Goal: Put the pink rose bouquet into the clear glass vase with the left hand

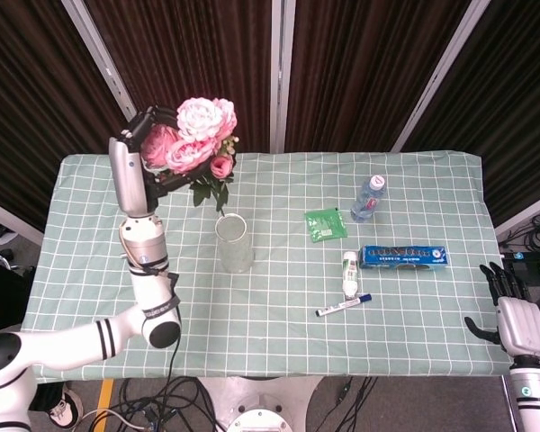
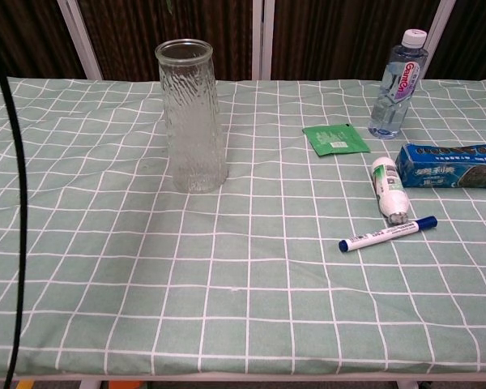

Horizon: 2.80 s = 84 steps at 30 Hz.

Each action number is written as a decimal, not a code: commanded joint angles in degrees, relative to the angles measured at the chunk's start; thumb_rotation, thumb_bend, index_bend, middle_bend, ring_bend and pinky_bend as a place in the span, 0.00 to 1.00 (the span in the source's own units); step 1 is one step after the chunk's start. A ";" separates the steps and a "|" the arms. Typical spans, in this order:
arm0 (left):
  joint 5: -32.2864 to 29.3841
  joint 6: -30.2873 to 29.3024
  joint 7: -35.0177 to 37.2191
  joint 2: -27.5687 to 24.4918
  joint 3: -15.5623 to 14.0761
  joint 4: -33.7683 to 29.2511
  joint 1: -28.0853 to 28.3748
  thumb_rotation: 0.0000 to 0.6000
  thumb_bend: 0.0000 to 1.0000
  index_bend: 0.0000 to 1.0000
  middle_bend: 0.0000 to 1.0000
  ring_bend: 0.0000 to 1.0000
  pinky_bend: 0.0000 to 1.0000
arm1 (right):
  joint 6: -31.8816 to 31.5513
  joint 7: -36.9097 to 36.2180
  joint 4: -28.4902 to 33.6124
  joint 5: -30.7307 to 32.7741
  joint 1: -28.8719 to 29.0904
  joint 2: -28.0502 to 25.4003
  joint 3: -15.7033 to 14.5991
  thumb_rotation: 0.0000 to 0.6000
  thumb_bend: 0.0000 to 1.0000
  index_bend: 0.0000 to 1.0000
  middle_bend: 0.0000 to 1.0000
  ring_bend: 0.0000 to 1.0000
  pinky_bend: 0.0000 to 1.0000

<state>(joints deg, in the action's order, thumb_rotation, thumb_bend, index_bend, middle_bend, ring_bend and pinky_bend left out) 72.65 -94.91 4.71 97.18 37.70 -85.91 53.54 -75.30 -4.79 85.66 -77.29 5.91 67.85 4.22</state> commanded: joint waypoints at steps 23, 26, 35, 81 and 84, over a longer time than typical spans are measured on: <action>4.12 -2.96 10.72 12.33 -8.35 16.54 -1.64 1.00 0.17 0.52 0.48 0.48 0.62 | 3.97 -1.21 -1.57 1.75 1.44 -0.06 0.43 1.00 0.15 0.00 0.00 0.00 0.00; 4.47 -2.12 10.34 12.51 -9.74 16.61 -2.49 1.00 0.17 0.50 0.46 0.46 0.60 | 3.92 -1.05 -1.42 1.51 1.55 -0.10 0.41 1.00 0.15 0.00 0.00 0.00 0.00; 5.95 0.08 11.28 11.39 -11.66 14.36 -4.33 1.00 0.12 0.22 0.28 0.26 0.42 | 4.06 -0.86 -1.17 1.83 1.58 -0.03 0.45 1.00 0.15 0.00 0.00 0.00 0.00; 11.75 4.34 -6.29 -25.06 -34.72 -3.72 -35.58 1.00 0.00 0.12 0.04 0.02 0.18 | -6.89 0.05 1.49 -2.76 -2.99 -1.92 0.00 1.00 0.15 0.00 0.00 0.00 0.00; 12.07 5.92 -8.97 -26.27 -37.62 -5.56 -37.41 1.00 0.00 0.12 0.04 0.02 0.19 | -7.29 0.16 1.86 -2.75 -3.28 -1.84 0.02 1.00 0.15 0.00 0.00 0.00 0.00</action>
<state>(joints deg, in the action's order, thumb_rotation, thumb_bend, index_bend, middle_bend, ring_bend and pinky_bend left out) 83.63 -90.58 -1.99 72.65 2.27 -90.33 18.11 -82.58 -4.64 87.51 -80.03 2.65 66.00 4.25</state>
